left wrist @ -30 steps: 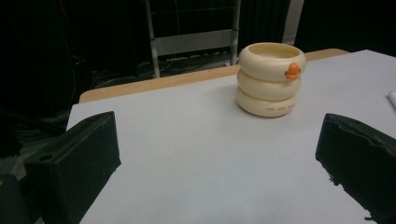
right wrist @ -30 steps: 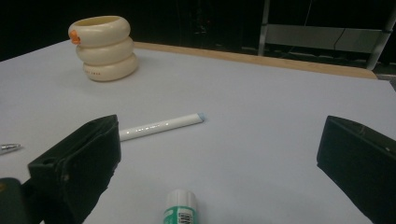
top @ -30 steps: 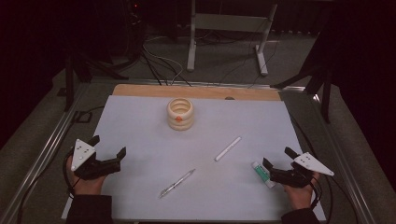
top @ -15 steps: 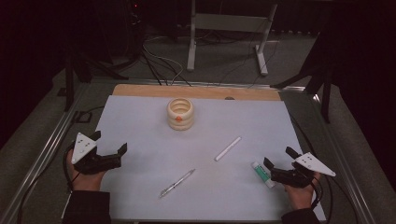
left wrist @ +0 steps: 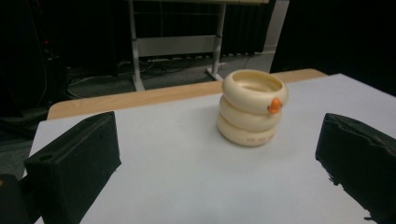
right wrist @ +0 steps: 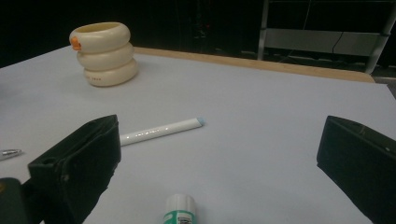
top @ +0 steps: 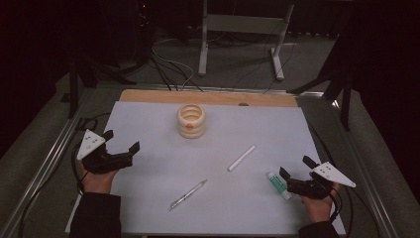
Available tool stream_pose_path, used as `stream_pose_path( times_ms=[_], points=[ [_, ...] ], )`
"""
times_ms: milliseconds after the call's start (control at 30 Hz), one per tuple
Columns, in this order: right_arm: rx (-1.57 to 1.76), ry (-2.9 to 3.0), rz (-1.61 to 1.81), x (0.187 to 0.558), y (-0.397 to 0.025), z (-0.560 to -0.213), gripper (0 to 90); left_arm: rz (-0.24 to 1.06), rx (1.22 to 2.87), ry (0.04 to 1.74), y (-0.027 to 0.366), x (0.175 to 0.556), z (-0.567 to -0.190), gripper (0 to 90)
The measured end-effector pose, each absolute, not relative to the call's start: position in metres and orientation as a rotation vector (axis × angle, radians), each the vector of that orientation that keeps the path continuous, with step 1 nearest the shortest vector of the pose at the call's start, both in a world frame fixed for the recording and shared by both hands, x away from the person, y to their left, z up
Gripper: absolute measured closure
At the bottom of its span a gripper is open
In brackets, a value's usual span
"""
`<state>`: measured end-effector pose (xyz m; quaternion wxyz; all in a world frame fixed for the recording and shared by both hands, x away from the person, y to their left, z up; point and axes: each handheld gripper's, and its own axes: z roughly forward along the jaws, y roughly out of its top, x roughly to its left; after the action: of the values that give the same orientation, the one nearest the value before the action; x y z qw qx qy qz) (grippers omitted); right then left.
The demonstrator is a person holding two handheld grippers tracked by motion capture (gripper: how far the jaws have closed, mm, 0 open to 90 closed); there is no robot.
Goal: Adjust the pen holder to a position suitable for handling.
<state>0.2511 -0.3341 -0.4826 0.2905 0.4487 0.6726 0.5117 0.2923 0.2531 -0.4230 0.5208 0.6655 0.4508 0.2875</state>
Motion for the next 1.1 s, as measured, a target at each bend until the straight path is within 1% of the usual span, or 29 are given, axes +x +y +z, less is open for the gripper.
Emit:
stream_pose_path(
  times_ms=[267, 1100],
  points=[
    [1.203, 1.792, 1.375, 0.251, -0.335, -0.483, 0.1, 0.667, 1.608, 1.070, 0.244, 0.312, -0.414, 0.2],
    [1.204, 1.789, 1.375, 0.252, -0.335, -0.483, 0.1, 0.672, 1.649, 1.043, 0.212, 0.358, -0.401, 0.2]
  ],
)
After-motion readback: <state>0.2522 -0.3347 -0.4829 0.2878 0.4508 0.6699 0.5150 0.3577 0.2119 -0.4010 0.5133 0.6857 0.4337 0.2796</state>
